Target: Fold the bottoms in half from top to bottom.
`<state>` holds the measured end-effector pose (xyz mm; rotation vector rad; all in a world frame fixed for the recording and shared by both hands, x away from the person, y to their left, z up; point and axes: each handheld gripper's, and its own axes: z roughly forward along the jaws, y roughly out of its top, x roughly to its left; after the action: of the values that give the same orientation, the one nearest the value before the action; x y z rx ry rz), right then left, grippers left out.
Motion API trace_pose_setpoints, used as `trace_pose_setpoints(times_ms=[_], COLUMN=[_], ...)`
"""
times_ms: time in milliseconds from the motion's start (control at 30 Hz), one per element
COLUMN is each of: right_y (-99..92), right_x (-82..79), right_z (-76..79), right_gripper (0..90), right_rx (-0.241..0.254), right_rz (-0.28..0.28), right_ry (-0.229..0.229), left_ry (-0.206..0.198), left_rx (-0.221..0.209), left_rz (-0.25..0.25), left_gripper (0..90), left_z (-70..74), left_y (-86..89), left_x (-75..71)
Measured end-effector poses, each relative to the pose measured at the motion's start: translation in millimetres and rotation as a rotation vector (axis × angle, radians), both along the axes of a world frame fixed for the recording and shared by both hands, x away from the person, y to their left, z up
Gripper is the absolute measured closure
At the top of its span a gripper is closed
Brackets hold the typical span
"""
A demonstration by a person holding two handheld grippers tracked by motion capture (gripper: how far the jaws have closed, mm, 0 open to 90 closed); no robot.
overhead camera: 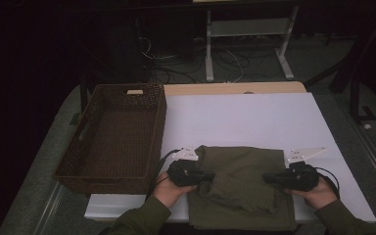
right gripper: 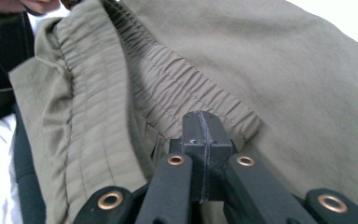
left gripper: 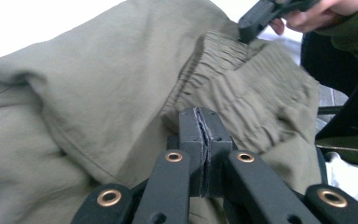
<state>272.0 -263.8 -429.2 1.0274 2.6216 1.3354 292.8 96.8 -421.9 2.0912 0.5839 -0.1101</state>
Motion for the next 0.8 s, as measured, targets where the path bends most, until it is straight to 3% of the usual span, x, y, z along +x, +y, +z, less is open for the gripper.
trace_pose_setpoints(times_ms=[100, 233, 333, 467, 800], right_y=[-7.4, -11.6, -4.9, 2.0, 2.6], right_x=[5.9, 19.4, 26.0, 32.4, 17.6], right_z=[3.3, -2.2, -9.7, -17.6, -13.2], right_gripper=[89.3, 89.2, 89.2, 89.3, 89.4], right_rx=[-0.017, -0.050, -0.105, -0.114, -0.015], right_rz=[-0.083, -0.140, -0.121, -0.081, 0.048], right_ry=[-0.032, -0.005, 0.010, 0.054, 0.072], left_ry=[0.000, 0.006, 0.004, 0.008, 0.025], left_rx=[-0.007, -0.013, -0.014, -0.015, -0.041], left_rz=[-0.011, -0.018, -0.021, -0.024, -0.097], left_gripper=[88.4, 88.4, 88.4, 88.4, 88.4], left_z=[0.3, 0.3, 0.1, -0.1, 2.2], left_y=[-1.7, -2.3, -2.3, -2.5, 3.0], left_x=[-0.9, -2.0, -2.2, -2.6, -11.4])
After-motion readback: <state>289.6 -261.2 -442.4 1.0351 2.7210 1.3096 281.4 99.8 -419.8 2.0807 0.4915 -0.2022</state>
